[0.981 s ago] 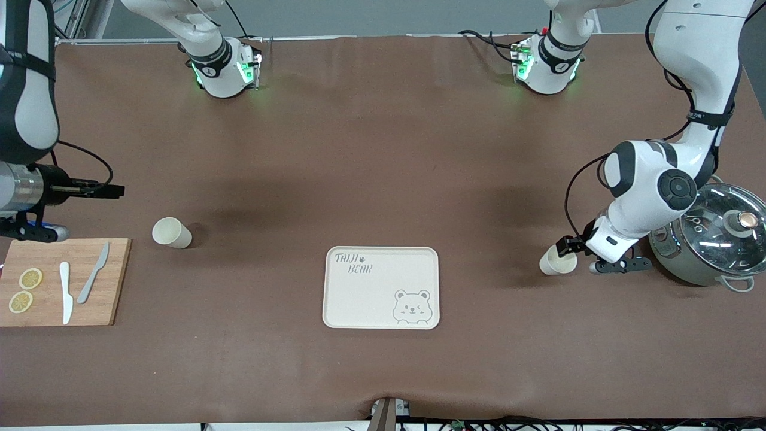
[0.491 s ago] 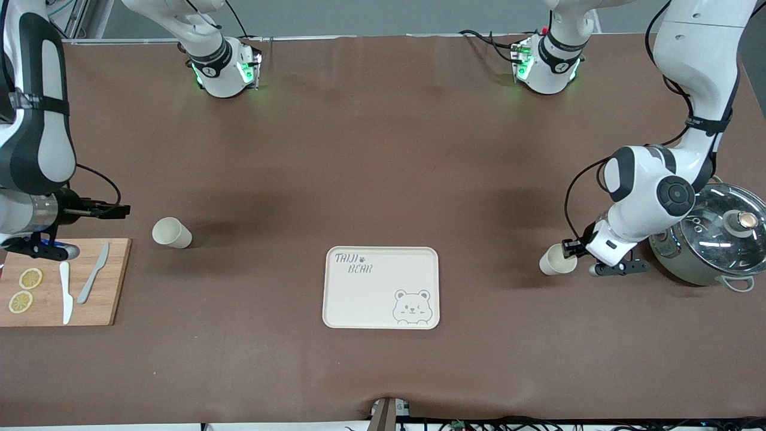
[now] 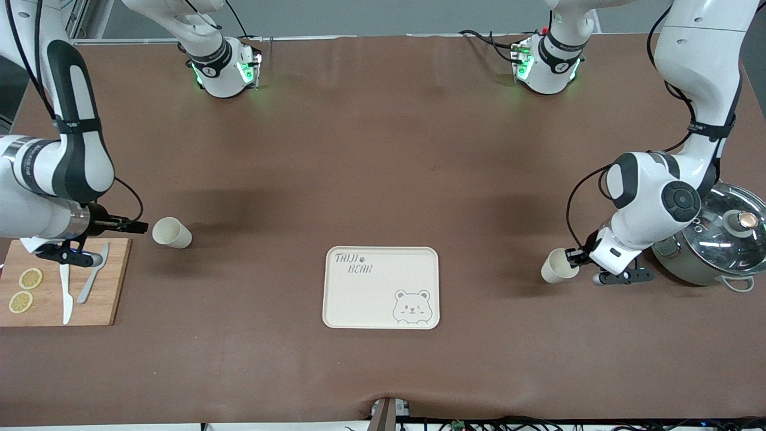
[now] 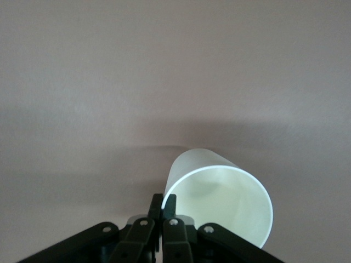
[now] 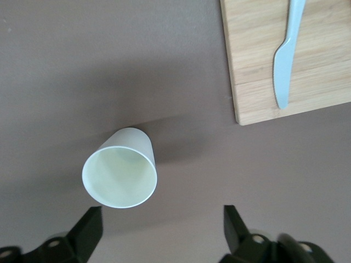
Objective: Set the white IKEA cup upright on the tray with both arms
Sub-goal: 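Grasp the cup with the left gripper while the right gripper reaches the other cup, then carry the cup to the tray with the left gripper while the right gripper grasps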
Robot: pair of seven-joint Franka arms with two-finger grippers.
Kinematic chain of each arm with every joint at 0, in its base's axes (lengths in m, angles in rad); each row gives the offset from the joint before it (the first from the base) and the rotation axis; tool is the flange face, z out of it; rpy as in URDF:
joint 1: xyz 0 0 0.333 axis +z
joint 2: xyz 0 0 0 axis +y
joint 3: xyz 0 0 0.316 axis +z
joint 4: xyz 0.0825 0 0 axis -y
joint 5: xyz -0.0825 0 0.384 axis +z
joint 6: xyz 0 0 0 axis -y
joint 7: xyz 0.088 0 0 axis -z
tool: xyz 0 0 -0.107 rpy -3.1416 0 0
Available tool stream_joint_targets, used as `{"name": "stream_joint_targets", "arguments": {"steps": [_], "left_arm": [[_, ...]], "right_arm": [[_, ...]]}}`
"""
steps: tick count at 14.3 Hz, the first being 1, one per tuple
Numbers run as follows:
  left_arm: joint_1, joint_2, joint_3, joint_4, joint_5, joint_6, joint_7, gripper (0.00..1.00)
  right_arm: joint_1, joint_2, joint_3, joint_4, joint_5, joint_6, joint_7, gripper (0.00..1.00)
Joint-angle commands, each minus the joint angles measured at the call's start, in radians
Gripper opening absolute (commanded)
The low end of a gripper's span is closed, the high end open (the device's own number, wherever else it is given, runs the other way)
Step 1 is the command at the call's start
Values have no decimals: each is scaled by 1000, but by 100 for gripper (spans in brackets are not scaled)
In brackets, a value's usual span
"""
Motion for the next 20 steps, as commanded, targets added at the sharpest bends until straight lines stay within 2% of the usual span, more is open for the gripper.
{"name": "stream_joint_targets", "arguments": {"steps": [1, 3, 5, 7, 11, 13, 14, 15, 16, 18, 19, 20], "left_arm": [[-7, 4, -4, 30, 8, -13, -10, 0], [-10, -6, -7, 46, 3, -56, -10, 0], [-28, -26, -11, 58, -5, -88, -13, 0], [-31, -28, -27, 96, -5, -143, -37, 0], [-59, -14, -71, 202, -5, -240, -160, 0], [-111, 1, -71, 237, -6, -246, -244, 0], [-132, 15, -71, 256, -5, -249, -286, 0], [-155, 26, -71, 274, -5, -251, -324, 0], [-178, 44, -71, 302, -6, -256, -367, 0], [-247, 78, -70, 349, -2, -256, -498, 0], [-277, 95, -68, 378, 0, -256, -557, 0], [-295, 106, -68, 389, 3, -256, -598, 0]], "right_arm": [[1, -49, 10, -102, -1, 41, 2, 92], [4, -49, 10, -137, -1, 102, 2, 91], [2, -47, 10, -183, 0, 223, 2, 98], [2, -47, 10, -223, 0, 314, 2, 99], [5, -44, 11, -243, 0, 348, 2, 87], [8, -44, 11, -292, 0, 443, 3, 84], [10, -44, 13, -311, 2, 477, 5, 79], [10, -44, 13, -314, 2, 482, 5, 64], [10, -46, 13, -316, 2, 480, 5, 44], [11, -49, 18, -329, 3, 472, 5, 25], [11, -52, 24, -334, 3, 471, 5, 10], [10, -55, 27, -339, 3, 471, 5, 0]]}}
